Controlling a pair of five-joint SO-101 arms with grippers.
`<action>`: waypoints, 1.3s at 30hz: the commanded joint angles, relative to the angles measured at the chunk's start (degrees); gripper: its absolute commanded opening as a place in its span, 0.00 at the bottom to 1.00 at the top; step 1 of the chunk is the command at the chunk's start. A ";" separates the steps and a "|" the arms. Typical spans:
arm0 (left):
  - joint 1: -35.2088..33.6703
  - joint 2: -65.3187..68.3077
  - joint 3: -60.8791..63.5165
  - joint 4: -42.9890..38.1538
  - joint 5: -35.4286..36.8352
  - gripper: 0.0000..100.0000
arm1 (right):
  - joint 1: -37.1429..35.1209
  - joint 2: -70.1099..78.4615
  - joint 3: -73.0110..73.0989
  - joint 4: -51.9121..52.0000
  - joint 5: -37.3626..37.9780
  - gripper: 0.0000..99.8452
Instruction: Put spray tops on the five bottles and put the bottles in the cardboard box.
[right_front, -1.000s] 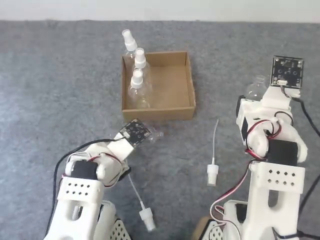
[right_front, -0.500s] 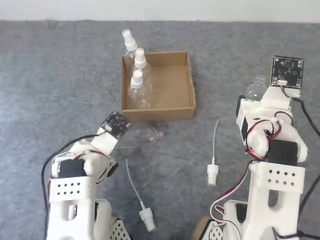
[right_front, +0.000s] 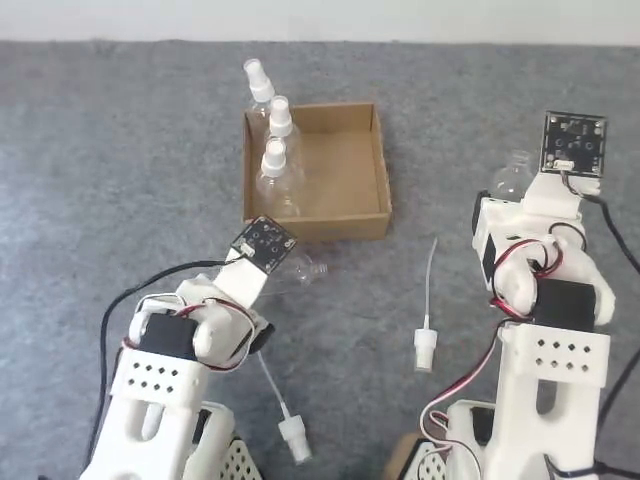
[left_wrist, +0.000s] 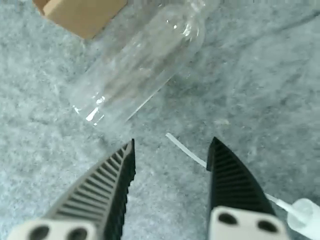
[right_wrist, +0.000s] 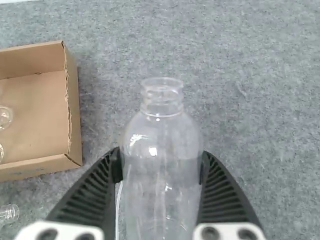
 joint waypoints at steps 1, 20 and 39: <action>0.26 7.56 -2.42 -3.60 0.88 0.22 | 0.40 -1.54 -1.14 -1.36 1.14 0.06; -22.51 26.11 -2.86 -10.64 -14.07 0.18 | 0.40 -1.54 -1.14 -1.36 1.23 0.06; -14.42 26.11 -20.79 12.31 -28.75 0.22 | 0.75 -1.54 -1.32 -1.36 1.32 0.06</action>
